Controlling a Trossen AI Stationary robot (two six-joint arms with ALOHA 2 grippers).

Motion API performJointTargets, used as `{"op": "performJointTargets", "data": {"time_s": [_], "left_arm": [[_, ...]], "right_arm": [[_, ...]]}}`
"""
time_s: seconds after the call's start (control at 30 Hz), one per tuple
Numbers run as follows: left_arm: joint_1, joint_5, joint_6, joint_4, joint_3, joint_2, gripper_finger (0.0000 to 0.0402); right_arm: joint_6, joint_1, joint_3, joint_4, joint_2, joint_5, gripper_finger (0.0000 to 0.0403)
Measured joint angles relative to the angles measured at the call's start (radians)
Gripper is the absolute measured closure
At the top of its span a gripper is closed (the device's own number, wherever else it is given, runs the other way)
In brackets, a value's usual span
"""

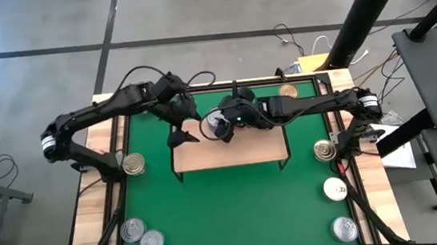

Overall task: Stack canned seafood by type on shelf
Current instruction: Stack the blue tuna can on top of the blue tuna can on the shelf, then put the right green tuna can on the shelf

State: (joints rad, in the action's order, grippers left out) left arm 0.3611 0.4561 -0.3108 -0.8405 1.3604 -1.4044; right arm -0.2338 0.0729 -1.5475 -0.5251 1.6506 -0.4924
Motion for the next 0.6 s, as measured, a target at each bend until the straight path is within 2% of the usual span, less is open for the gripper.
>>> {"op": "performJointTargets", "data": {"time_s": [0.13,0.4,0.6], "left_arm": [[-0.060,-0.102,0.068,0.016,-0.001,0.031,0.0040],[-0.103,-0.093,0.221,0.061,-0.001,0.118,0.0045],[-0.109,-0.091,0.310,0.103,-0.001,0.186,0.0045]], "right_arm": [[0.077,-0.024,-0.013,0.036,-0.030,-0.068,0.0110],[0.013,-0.025,0.012,0.026,-0.171,-0.089,0.0082],[0.017,-0.018,0.101,0.043,-0.318,-0.130,0.0088]]}}
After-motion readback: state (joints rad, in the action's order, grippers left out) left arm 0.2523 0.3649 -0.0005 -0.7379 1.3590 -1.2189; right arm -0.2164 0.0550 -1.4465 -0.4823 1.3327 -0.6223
